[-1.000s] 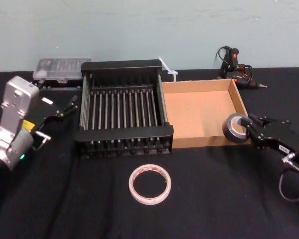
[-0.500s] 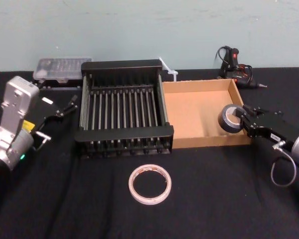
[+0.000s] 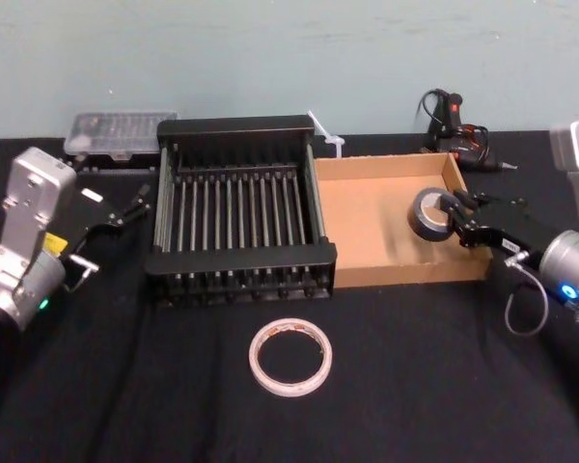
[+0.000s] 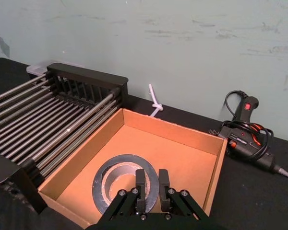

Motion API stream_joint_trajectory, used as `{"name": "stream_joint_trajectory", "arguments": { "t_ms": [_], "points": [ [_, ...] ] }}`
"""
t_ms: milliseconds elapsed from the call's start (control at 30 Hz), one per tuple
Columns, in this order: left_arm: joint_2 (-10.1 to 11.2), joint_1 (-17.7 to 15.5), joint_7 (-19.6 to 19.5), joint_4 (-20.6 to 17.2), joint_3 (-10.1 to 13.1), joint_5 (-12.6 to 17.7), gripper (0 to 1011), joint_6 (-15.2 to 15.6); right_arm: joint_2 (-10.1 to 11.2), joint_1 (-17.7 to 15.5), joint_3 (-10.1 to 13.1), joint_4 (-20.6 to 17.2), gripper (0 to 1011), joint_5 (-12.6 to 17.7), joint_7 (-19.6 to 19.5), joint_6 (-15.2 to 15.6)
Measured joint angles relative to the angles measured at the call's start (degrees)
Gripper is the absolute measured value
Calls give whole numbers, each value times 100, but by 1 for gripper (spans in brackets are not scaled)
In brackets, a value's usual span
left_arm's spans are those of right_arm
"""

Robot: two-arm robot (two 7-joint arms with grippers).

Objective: Pick up the white tape and place it into the black box , Pick up the silver tape and place it into the brown box.

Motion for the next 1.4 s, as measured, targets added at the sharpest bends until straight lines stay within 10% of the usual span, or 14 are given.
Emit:
{"name": "stream_joint_trajectory", "arguments": {
  "t_ms": [1400],
  "points": [
    [0,0,0,0,0,0,1002,0,-580,1198,-416,1493,173,-559,193,38]
  ]
}}
